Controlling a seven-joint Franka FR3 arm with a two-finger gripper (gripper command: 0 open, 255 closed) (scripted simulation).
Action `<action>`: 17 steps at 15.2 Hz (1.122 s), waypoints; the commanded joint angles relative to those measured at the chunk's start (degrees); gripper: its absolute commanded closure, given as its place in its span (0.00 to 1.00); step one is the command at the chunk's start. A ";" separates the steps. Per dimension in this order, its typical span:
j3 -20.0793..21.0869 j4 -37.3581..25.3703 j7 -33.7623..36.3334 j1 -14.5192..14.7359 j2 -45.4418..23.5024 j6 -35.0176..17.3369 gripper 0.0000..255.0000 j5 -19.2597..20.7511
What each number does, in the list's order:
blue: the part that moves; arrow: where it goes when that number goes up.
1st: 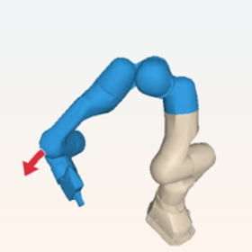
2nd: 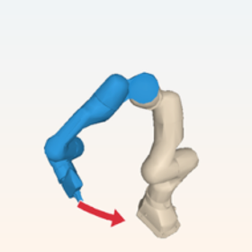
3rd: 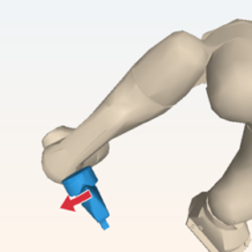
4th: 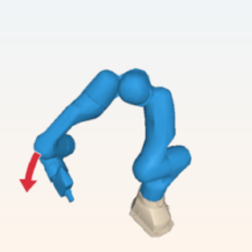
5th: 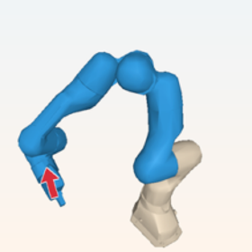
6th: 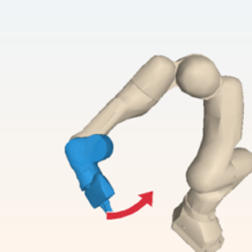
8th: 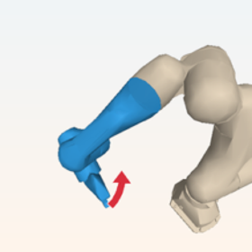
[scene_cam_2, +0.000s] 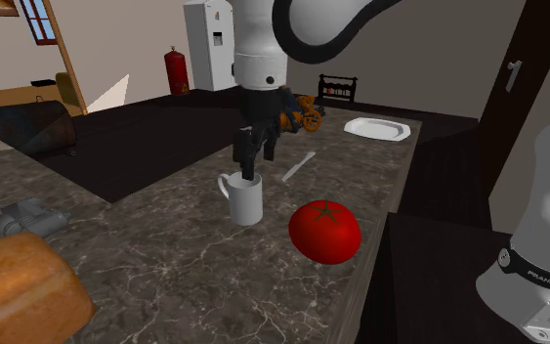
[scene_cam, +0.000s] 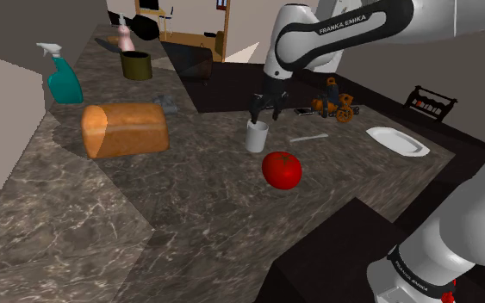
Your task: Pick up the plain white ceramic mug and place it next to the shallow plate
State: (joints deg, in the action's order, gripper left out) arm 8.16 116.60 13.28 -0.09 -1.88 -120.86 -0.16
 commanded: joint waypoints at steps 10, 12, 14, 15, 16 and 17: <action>-0.24 -6.91 2.13 0.77 -13.08 -5.81 0.00 3.36; -0.31 -6.25 2.27 0.81 -14.12 -7.49 0.00 3.58; -0.31 -6.25 2.27 0.81 -14.12 -7.49 0.00 3.58; -0.31 -6.25 2.27 0.81 -14.12 -7.49 0.00 3.58; -0.31 -6.25 2.27 0.81 -14.12 -7.49 0.00 3.58; -0.31 -6.25 2.27 0.81 -14.12 -7.49 0.00 3.58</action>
State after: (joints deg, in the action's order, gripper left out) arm 7.85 110.34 15.55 0.73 -16.00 -128.33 3.43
